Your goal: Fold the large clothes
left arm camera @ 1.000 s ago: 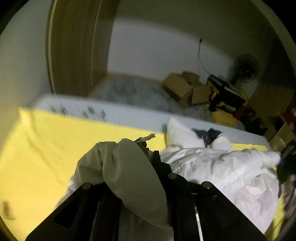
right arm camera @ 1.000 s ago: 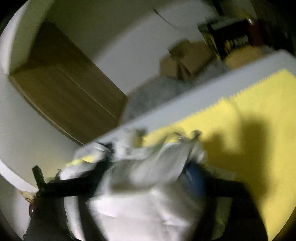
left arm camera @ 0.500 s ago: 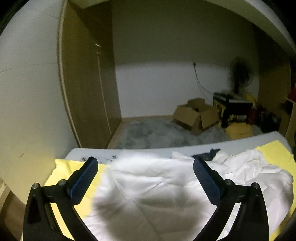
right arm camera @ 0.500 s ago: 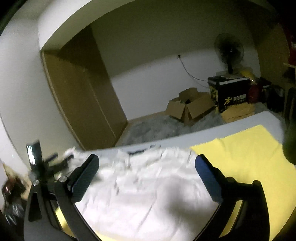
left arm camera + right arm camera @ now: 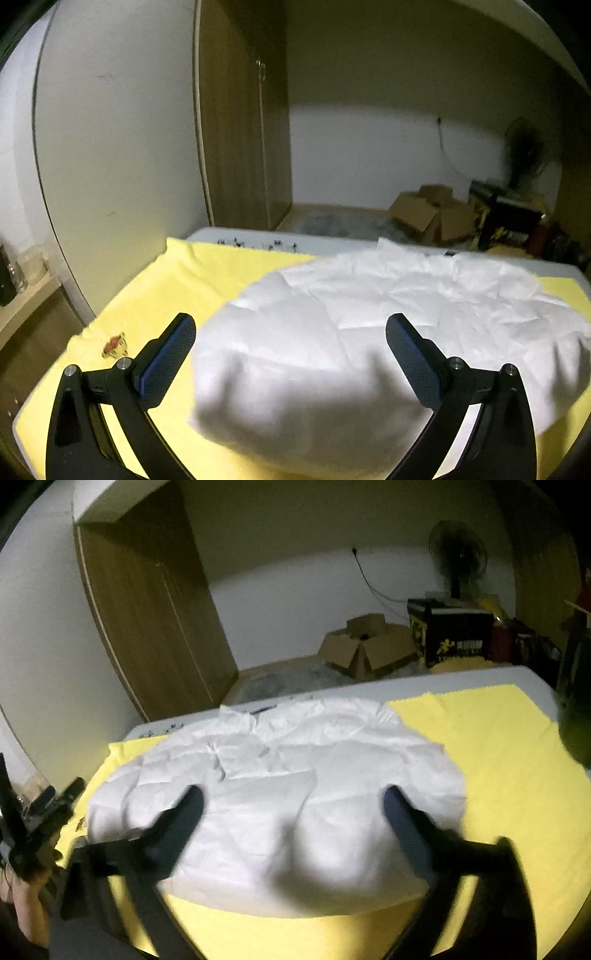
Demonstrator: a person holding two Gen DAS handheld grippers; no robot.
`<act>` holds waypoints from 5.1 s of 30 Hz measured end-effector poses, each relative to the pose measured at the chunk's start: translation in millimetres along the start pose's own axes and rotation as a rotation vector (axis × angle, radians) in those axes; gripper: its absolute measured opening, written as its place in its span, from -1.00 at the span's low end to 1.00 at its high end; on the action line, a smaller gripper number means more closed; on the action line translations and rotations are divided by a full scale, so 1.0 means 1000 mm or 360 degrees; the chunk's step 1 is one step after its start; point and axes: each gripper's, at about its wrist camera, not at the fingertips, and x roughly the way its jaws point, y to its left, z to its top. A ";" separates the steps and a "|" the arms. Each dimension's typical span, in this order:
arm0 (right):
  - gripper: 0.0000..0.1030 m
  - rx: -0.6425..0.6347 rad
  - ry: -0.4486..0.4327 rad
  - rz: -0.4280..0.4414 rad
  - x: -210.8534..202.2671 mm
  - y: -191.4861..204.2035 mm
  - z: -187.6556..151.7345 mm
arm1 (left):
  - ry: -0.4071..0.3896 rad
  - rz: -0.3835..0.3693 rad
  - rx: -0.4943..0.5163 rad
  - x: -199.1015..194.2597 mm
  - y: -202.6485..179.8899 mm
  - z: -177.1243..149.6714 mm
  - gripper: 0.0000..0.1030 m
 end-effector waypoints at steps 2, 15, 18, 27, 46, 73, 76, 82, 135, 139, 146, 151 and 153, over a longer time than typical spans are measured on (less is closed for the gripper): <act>0.34 0.0000 0.0028 0.0009 0.017 0.013 0.001 | -0.0015 0.0058 0.0043 0.015 -0.029 0.004 0.99; 0.38 -0.0348 0.0373 -0.0261 0.214 0.072 -0.010 | 0.0198 0.0240 0.0145 0.158 -0.100 -0.011 0.99; 0.39 -0.0353 0.0386 -0.0276 0.228 0.070 -0.012 | 0.0221 0.0263 0.0145 0.168 -0.104 -0.014 0.99; 0.40 -0.0313 0.0382 -0.0270 0.234 0.065 -0.014 | 0.0325 0.0113 0.0055 0.186 -0.090 -0.015 0.99; 0.51 -0.0195 0.0488 -0.0269 0.277 0.071 0.027 | 0.0322 0.0074 -0.0004 0.190 -0.004 -0.012 0.99; 0.55 -0.0079 0.0273 -0.0642 0.127 -0.045 0.003 | 0.0418 -0.0066 -0.0095 0.209 0.009 -0.023 0.99; 0.62 -0.0119 0.0368 -0.0546 0.151 -0.064 -0.025 | 0.0413 -0.0093 -0.0104 0.209 0.011 -0.023 0.99; 0.64 -0.0097 0.0327 -0.0555 0.162 -0.062 -0.032 | 0.0418 -0.0102 -0.0109 0.214 0.015 -0.024 0.99; 0.99 -0.0122 0.0124 0.0264 -0.014 0.055 -0.049 | 0.0957 -0.1030 -0.1140 0.165 0.154 -0.093 0.97; 0.99 -0.0135 0.0122 0.0273 -0.016 0.053 -0.052 | 0.1003 -0.0945 -0.0983 0.157 0.149 -0.095 0.99; 0.99 -0.0115 0.0154 0.0298 -0.006 0.055 -0.056 | 0.0985 -0.0914 -0.1127 0.172 0.153 -0.090 0.95; 0.99 -0.0174 0.0141 0.0263 -0.003 0.059 -0.058 | 0.1006 -0.0890 -0.1081 0.181 0.147 -0.086 0.02; 0.99 -0.0175 0.0141 0.0196 0.005 0.056 -0.055 | 0.1001 -0.0930 -0.1058 0.184 0.146 -0.083 -0.25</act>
